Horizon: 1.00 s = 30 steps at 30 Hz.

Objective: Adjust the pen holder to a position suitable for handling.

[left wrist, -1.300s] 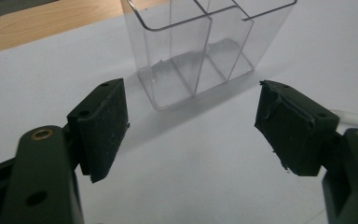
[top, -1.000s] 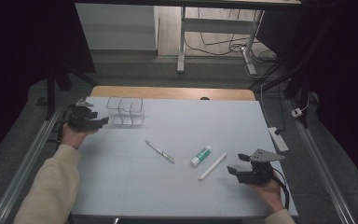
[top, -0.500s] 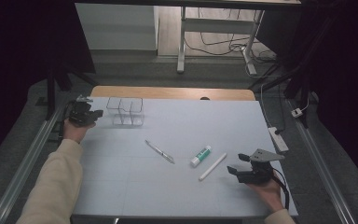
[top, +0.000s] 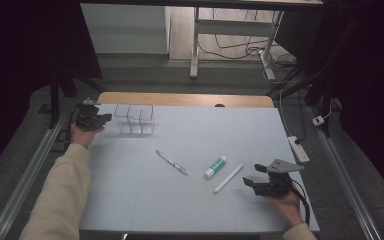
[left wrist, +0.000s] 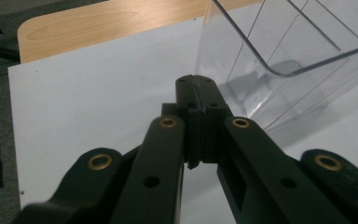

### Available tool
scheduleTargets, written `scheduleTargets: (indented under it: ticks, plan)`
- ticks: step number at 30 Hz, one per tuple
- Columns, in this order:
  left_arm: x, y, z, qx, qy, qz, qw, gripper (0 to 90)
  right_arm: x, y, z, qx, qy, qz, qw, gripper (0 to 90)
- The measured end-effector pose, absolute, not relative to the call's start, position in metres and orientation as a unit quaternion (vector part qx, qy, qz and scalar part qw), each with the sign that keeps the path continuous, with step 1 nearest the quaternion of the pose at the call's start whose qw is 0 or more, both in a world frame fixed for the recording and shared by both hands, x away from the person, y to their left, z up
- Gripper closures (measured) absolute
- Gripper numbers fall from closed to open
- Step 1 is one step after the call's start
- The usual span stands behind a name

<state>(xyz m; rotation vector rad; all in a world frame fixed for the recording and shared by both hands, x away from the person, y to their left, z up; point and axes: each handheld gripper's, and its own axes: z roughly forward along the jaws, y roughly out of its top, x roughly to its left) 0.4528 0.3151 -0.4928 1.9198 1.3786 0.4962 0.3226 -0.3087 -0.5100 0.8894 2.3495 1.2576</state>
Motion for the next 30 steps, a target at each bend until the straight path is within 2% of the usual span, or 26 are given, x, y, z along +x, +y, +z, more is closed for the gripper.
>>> scheduleTargets:
  ticks: [30]
  plan:
    - [0.47,0.306,-0.502,0.747,0.528,0.17,0.367,89.2,0.323,-0.307,-0.512,0.312,0.828,0.437,0.162,26.0]
